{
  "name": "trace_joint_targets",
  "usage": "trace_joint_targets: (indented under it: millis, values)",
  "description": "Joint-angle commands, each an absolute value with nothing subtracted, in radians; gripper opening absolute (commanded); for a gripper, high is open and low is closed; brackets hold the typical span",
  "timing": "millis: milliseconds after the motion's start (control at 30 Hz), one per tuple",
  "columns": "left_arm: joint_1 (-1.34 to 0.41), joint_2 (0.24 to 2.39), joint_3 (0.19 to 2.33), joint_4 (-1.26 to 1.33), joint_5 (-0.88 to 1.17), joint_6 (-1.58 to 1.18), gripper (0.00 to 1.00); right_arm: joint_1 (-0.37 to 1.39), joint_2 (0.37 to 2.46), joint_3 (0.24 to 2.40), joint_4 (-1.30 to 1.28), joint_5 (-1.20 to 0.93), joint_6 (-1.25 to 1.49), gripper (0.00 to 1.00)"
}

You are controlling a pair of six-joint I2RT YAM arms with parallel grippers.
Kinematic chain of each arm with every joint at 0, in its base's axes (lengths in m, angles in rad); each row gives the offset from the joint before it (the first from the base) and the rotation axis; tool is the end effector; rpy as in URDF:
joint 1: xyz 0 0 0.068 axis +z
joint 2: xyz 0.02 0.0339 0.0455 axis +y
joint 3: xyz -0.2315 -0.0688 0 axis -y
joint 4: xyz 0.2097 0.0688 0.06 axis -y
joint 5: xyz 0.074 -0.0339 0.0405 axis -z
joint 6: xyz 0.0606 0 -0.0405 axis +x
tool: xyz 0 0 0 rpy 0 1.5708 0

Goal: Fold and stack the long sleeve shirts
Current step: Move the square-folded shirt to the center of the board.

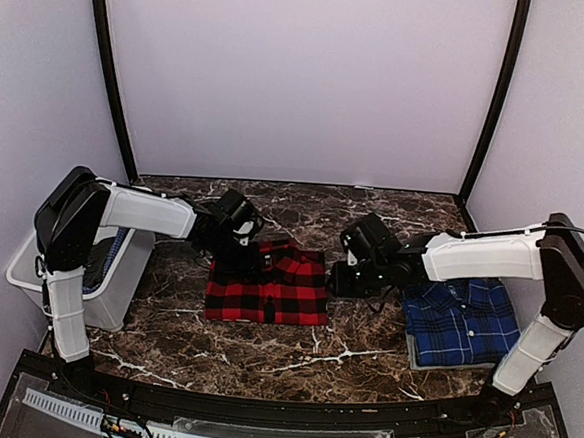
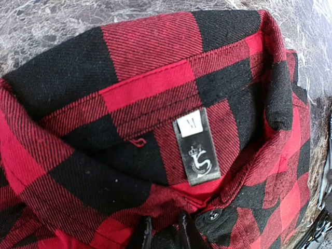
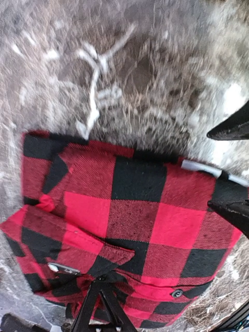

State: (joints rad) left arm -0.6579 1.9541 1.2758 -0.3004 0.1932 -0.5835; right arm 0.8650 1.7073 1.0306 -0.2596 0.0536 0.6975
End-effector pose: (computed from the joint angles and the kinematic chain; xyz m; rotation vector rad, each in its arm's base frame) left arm 0.2952 -0.2428 0.1326 0.1793 2.6817 -0.6883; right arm 0.2180 0.2508 0.1500 -0.1947 2.5930 0.5517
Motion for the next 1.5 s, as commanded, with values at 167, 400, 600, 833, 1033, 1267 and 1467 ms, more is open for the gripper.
trace_joint_targets:
  millis: [167,400,600,833,1033,1267,1467]
  values:
    - [-0.649,1.873,1.304,-0.328,0.190,-0.536,0.28,0.823,1.467,0.944,-0.509,0.324,0.765,0.47]
    - [-0.650,1.795,1.310,-0.323,0.233,-0.531,0.52,0.822,1.391,0.897,-0.663,0.376,0.844,0.53]
    - [-0.650,1.743,1.310,-0.314,0.257,-0.525,0.60,0.838,1.316,0.863,-0.801,0.399,0.933,0.61]
    - [-0.649,1.730,1.315,-0.294,0.276,-0.517,0.61,0.877,1.299,0.831,-0.919,0.414,1.028,0.65]
    - [-0.649,1.752,1.325,-0.277,0.316,-0.520,0.61,0.882,1.388,0.864,-0.962,0.484,1.039,0.60]
    - [-0.649,1.761,1.331,-0.284,0.324,-0.511,0.61,0.885,1.550,0.889,-0.927,0.492,1.005,0.54]
    - [-0.647,1.767,1.329,-0.294,0.326,-0.507,0.61,0.893,1.643,0.880,-0.897,0.475,0.991,0.51]
